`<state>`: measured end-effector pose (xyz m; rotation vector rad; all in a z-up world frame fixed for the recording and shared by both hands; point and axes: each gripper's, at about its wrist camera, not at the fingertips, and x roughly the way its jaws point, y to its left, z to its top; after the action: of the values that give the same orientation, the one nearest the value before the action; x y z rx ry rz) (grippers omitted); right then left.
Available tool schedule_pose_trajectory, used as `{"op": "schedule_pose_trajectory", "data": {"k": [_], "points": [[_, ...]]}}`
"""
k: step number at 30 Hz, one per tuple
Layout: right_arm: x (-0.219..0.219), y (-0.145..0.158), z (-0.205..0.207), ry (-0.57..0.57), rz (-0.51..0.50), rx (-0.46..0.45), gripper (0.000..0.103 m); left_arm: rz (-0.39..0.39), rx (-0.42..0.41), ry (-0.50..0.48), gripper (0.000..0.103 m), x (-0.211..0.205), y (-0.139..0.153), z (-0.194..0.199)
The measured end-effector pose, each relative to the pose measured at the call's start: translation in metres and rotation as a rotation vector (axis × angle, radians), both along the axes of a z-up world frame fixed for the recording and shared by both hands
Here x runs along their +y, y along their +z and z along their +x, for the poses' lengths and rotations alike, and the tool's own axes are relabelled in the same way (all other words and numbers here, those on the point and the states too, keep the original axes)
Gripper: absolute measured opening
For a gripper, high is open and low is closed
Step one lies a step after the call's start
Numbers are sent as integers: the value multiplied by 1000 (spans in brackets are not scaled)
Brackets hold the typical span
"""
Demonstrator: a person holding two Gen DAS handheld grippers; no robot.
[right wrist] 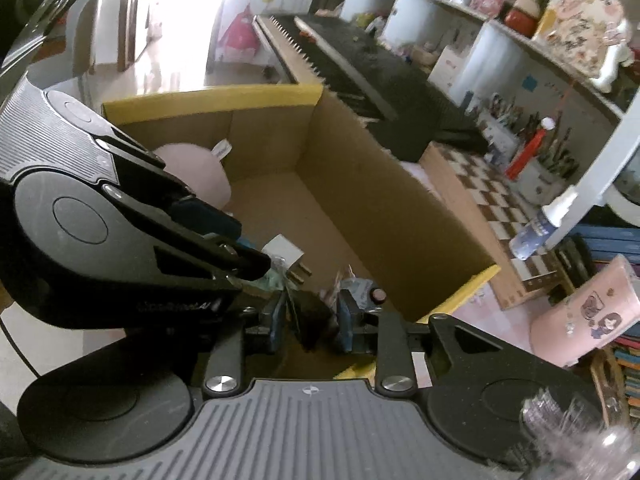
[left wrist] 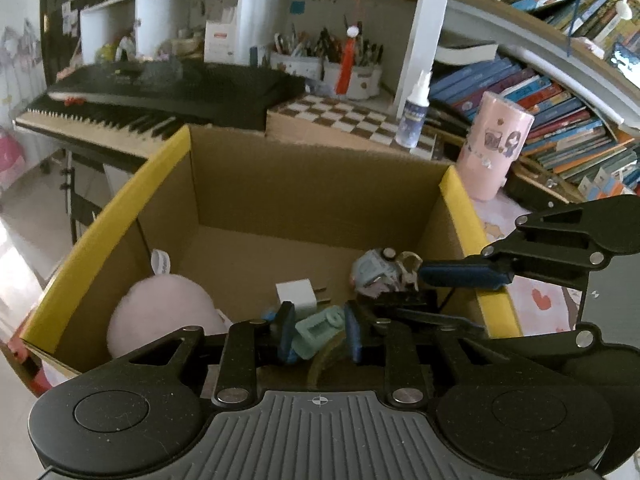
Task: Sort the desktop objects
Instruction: 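Open the left gripper on the mint-green clip while the right gripper releases the binder clip, then withdraw both open grippers up and away from the yellow box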
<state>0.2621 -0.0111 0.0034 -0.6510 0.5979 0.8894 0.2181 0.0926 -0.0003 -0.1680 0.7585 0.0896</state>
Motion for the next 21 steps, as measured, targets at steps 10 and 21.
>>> {"op": "schedule_pose_trajectory", "data": {"k": [10,21], "points": [[-30,21,-25,-138,114,-88,41,10,-125,-18,58,-8,22,-26],[-63,36,-63,-378,231,-130,41,45,-222,-68,75,-15,39,-65]]}}
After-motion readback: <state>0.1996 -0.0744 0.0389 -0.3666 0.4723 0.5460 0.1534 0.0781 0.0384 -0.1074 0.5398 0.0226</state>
